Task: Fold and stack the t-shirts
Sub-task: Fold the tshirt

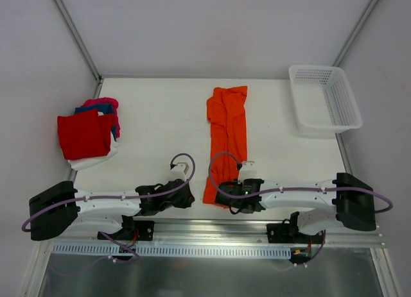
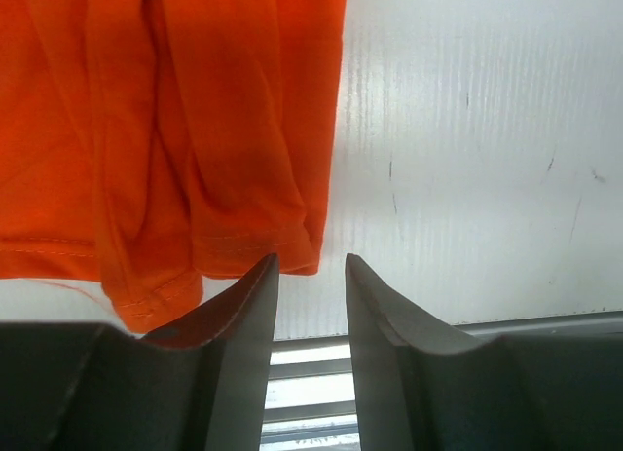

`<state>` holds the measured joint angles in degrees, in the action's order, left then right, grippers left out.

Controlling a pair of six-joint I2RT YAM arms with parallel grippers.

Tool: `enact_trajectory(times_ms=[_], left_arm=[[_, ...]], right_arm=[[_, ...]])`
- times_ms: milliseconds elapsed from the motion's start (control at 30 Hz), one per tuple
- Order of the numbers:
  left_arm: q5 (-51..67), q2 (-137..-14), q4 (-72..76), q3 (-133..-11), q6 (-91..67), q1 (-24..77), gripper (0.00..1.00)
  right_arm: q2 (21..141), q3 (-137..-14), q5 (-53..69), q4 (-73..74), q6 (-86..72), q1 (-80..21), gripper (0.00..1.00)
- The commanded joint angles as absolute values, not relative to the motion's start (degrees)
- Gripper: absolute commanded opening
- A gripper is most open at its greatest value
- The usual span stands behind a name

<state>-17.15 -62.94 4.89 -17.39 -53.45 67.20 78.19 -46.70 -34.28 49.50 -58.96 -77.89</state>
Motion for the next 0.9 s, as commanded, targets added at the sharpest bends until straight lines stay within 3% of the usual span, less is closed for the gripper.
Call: enact_trajectory(times_ms=[0, 400, 500, 633, 867], left_arm=[[-18.2, -64.5, 3.7, -17.9, -53.7, 67.8, 0.0], [-17.8, -65.0, 3.7, -17.7, -54.2, 67.8, 0.0], [-17.8, -65.5, 3.8, -17.7, -54.4, 67.8, 0.0], [-17.6, -65.8, 4.0, -17.6, -54.6, 67.8, 0.0], [-17.3, -66.4, 4.6, -17.0, -55.3, 67.9, 0.0]], right_arm=[[78.0, -45.4, -35.3, 50.4, -61.4, -78.3, 0.37], [81.3, -43.7, -33.0, 42.2, -59.9, -78.7, 0.35], [81.6, -43.3, -32.5, 40.7, -59.7, -78.7, 0.29], [81.7, -44.0, -32.7, 41.5, -59.4, -78.6, 0.01], [80.1, -46.7, -35.0, 44.2, -57.9, -78.8, 0.0]])
